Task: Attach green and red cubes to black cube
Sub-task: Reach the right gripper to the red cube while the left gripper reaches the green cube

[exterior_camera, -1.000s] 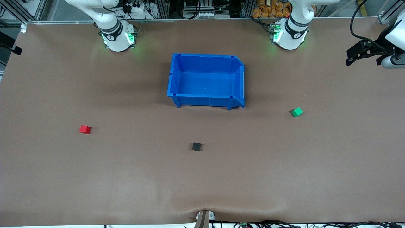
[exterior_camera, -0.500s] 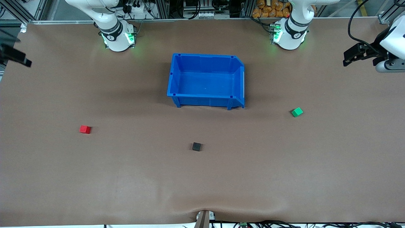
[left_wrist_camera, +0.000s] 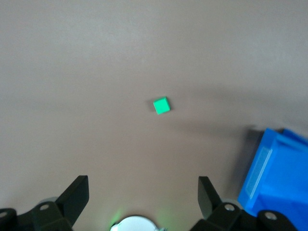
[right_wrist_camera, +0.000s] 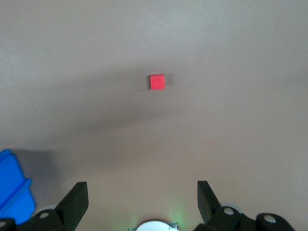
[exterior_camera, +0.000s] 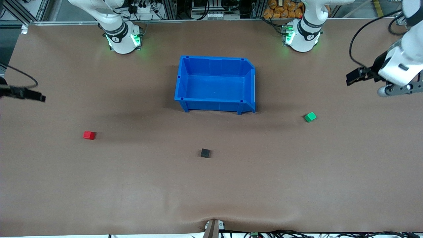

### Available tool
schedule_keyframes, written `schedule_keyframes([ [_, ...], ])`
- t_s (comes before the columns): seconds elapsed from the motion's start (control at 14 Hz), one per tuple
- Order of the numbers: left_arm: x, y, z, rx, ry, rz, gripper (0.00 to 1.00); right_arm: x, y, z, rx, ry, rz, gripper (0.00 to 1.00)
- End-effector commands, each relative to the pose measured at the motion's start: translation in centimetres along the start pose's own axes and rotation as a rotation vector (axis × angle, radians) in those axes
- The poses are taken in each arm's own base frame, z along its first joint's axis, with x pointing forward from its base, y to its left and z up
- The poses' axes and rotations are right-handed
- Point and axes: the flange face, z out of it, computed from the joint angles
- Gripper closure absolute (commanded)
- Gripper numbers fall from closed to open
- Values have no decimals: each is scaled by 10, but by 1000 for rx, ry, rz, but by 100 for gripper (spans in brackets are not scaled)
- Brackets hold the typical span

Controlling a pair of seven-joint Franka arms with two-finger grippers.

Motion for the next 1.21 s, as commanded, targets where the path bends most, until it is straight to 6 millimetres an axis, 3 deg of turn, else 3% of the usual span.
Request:
schedule_keyframes([
  [0.0,12,-14,39,11,17,-75,0,44,27,40,87,6,51,0],
  [0.21,17,-24,89,-1,41,-129,0,78,23,111,105,-90,66,0],
  [0.29,17,-28,106,-9,54,-153,0,81,25,122,105,-88,73,0],
  [0.36,17,-27,122,-14,66,-166,0,82,29,129,97,-91,74,0],
  [0.5,18,-21,155,-26,73,-243,0,96,22,174,82,-160,67,0],
  [0.64,27,-13,190,-18,29,-346,0,104,27,212,77,-218,71,0],
  [1.0,25,-7,267,-55,82,-363,0,119,29,252,-8,-210,42,0],
  [1.14,27,-1,296,-60,68,-363,0,121,29,278,-13,-187,37,0],
])
